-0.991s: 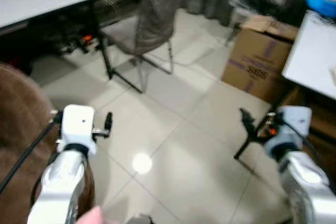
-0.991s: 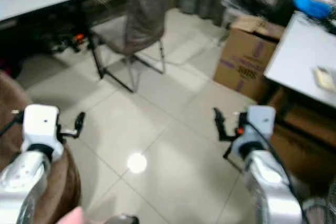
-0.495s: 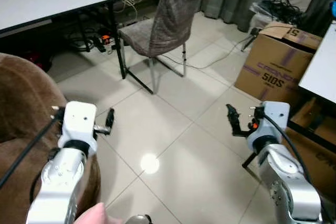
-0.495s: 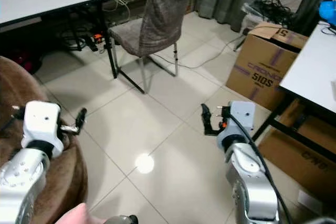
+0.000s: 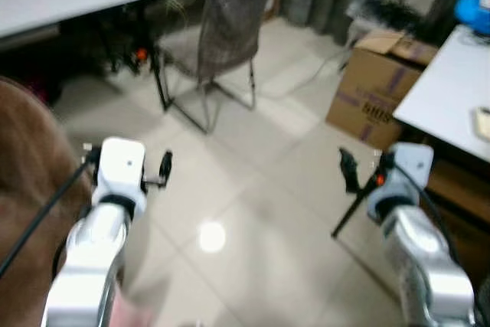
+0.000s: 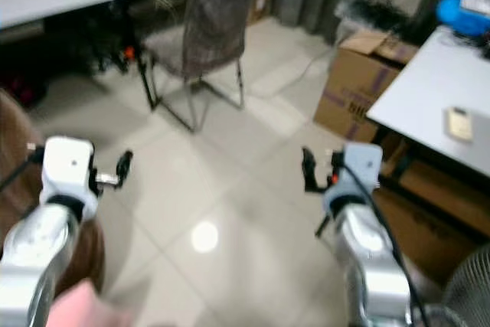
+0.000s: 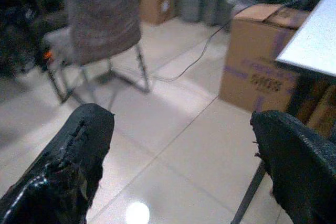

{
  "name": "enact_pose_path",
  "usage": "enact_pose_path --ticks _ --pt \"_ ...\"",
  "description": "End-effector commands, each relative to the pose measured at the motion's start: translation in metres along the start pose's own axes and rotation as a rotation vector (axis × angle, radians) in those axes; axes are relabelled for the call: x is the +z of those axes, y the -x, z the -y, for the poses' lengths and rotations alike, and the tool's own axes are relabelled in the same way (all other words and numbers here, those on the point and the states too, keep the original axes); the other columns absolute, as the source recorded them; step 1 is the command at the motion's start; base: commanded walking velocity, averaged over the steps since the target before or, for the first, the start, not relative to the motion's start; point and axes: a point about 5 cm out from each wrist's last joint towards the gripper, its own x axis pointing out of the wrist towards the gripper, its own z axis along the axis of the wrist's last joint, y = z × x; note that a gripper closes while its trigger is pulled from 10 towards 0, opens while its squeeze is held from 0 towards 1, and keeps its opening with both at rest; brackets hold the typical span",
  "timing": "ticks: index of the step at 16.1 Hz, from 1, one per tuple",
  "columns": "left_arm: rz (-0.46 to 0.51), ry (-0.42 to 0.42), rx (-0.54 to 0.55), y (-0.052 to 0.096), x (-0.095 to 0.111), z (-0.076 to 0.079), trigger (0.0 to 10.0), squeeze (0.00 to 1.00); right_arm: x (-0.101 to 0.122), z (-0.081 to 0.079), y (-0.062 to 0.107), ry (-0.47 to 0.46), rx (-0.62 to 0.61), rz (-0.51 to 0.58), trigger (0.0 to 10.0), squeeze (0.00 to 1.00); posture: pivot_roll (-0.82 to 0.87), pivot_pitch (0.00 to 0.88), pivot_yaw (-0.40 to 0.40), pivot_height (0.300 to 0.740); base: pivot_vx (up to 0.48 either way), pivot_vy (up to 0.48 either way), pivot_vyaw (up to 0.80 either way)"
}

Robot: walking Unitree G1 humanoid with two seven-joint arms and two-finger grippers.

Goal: Move the pillow to the sofa from floor

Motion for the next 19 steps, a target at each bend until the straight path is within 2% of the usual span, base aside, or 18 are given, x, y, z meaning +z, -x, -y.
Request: enact_pose_path --ticks 1,6,10,11,12,13,15,16,19 --pt "0.01 0.004 -0.001 -0.001 0.002 0.0 10.0 1.0 0.004 0.002 -0.002 0.017 -0.003 0.006 10.0 0.0 0.07 0.0 -0.024 0.74 0.0 0.0 0.0" --pt "0.008 0.006 -0.021 -0.003 0.0 0.006 10.0 1.0 0.005 0.005 -0.007 0.032 -0.004 -0.002 10.0 0.0 0.07 0.0 -0.026 0.74 0.0 0.0 0.0" --pt "0.003 -0.035 -0.057 -0.007 0.0 0.005 10.0 1.0 0.007 0.011 -0.005 0.014 -0.032 0.002 10.0 0.0 0.05 0.0 0.0 0.74 0.0 0.0 0.0" --pt "0.005 -0.038 -0.074 -0.01 0.0 0.005 10.0 0.51 0.007 0.015 -0.002 0.022 -0.042 -0.003 10.0 0.0 0.04 0.0 0.001 0.74 0.0 0.0 0.0" --pt "0.009 -0.043 -0.077 -0.009 0.001 0.007 10.0 0.34 0.007 0.019 0.0 0.029 -0.04 -0.005 10.0 0.0 0.04 0.0 0.0 0.74 0.0 0.0 0.0" --pt "0.011 -0.041 -0.077 -0.009 0.002 0.011 10.0 0.0 0.007 0.024 0.004 0.056 -0.025 -0.012 10.0 0.0 0.03 0.0 0.009 0.74 0.0 0.0 0.0" --pt "0.006 -0.053 -0.123 -0.006 -0.002 0.017 10.0 0.0 0.007 0.031 0.011 0.127 -0.004 -0.021 10.0 0.0 0.02 0.0 0.0 0.74 0.0 0.0 0.0" --pt "0.01 -0.057 -0.131 -0.001 -0.004 0.018 10.0 0.0 0.005 0.033 0.021 0.118 0.01 -0.02 10.0 0.0 0.02 0.0 0.003 0.74 0.0 0.0 0.8" --pt "0.031 -0.004 -0.078 0.011 -0.005 0.015 10.0 0.0 0.001 0.034 0.035 0.118 0.065 -0.032 10.0 0.0 0.01 0.0 -0.013 0.74 0.0 0.0 0.8"
